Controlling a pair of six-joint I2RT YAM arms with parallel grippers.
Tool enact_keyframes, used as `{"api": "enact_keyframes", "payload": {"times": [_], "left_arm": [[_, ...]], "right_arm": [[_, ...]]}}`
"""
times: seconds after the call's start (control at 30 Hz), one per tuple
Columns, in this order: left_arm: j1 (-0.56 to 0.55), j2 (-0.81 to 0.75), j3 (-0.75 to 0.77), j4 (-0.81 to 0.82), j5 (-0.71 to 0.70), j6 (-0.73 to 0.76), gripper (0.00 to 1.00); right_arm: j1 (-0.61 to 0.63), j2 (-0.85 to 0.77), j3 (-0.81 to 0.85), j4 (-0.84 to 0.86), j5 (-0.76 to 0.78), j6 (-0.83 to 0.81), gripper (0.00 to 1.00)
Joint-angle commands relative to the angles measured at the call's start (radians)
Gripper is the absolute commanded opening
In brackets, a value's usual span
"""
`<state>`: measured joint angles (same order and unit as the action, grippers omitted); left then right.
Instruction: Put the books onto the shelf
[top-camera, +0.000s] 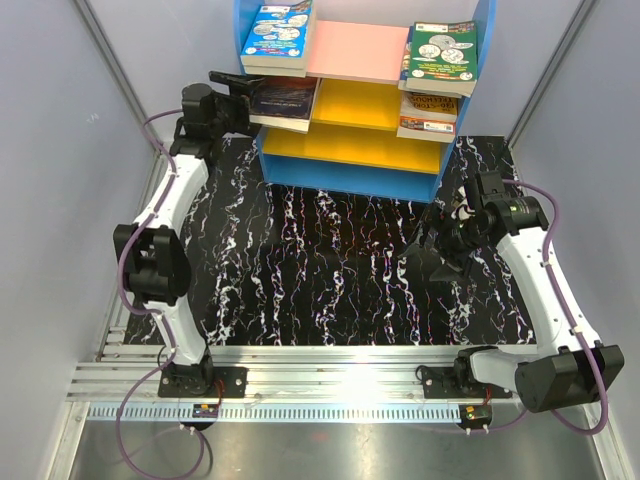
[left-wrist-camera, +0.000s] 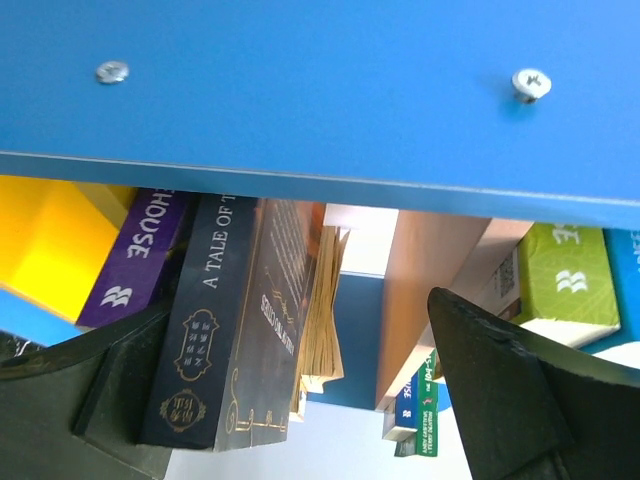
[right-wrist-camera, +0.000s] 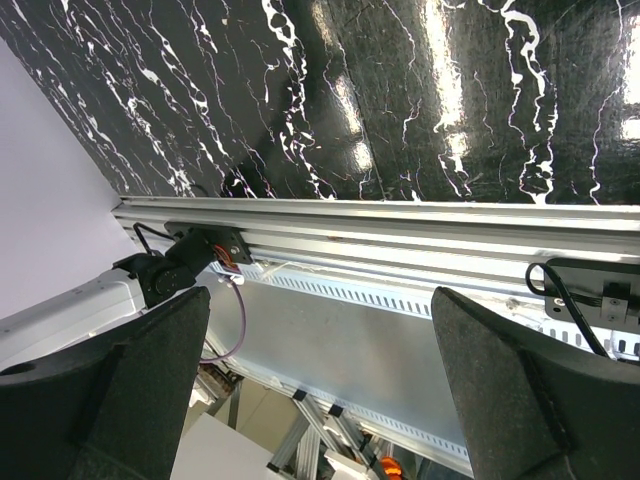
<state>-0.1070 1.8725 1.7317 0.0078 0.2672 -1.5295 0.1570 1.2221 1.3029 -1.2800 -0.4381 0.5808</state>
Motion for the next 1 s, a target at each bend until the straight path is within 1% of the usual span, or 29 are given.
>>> {"api": "enact_keyframes", "payload": {"times": [0.0, 0.07, 0.1, 0.13, 0.23, 0.27, 0.5, 0.73, 0.87, 0.97], "left_arm": [[0.024, -0.036, 0.092, -0.074, 0.026, 0.026, 0.99], [0.029, -0.027, 0.139, -0.120, 0.027, 0.054, 0.99], [0.035, -0.021, 0.196, -0.152, 0.026, 0.071, 0.99], [0.038, -0.010, 0.230, -0.229, 0.021, 0.090, 0.99], [0.052, -0.012, 0.293, -0.342, -0.005, 0.156, 0.99], [0.053, -0.015, 0.295, -0.353, -0.009, 0.172, 0.99], [0.073, -0.047, 0.269, -0.411, 0.000, 0.209, 0.99], [0.092, -0.118, 0.178, -0.405, -0.017, 0.233, 0.99], [0.093, -0.156, 0.170, -0.416, 0.001, 0.296, 0.99], [0.093, -0.217, 0.128, -0.433, 0.010, 0.360, 0.99]], "right_arm": [[-0.004, -0.026, -0.004, 0.025, -0.025, 0.011, 1.00], [-0.004, -0.027, -0.004, 0.024, -0.027, 0.011, 1.00], [-0.004, -0.029, -0.004, 0.025, -0.028, 0.010, 1.00], [-0.004, -0.029, -0.004, 0.022, -0.028, 0.010, 1.00], [-0.004, -0.033, -0.002, 0.019, -0.027, 0.008, 1.00], [-0.004, -0.036, -0.002, 0.019, -0.028, 0.007, 1.00], [-0.004, -0.041, -0.013, 0.024, -0.039, 0.005, 1.00], [-0.004, -0.047, -0.028, 0.028, -0.047, 0.004, 1.00], [-0.005, -0.050, -0.036, 0.027, -0.042, -0.004, 1.00], [-0.005, -0.046, -0.031, 0.025, -0.039, -0.012, 1.00]]}}
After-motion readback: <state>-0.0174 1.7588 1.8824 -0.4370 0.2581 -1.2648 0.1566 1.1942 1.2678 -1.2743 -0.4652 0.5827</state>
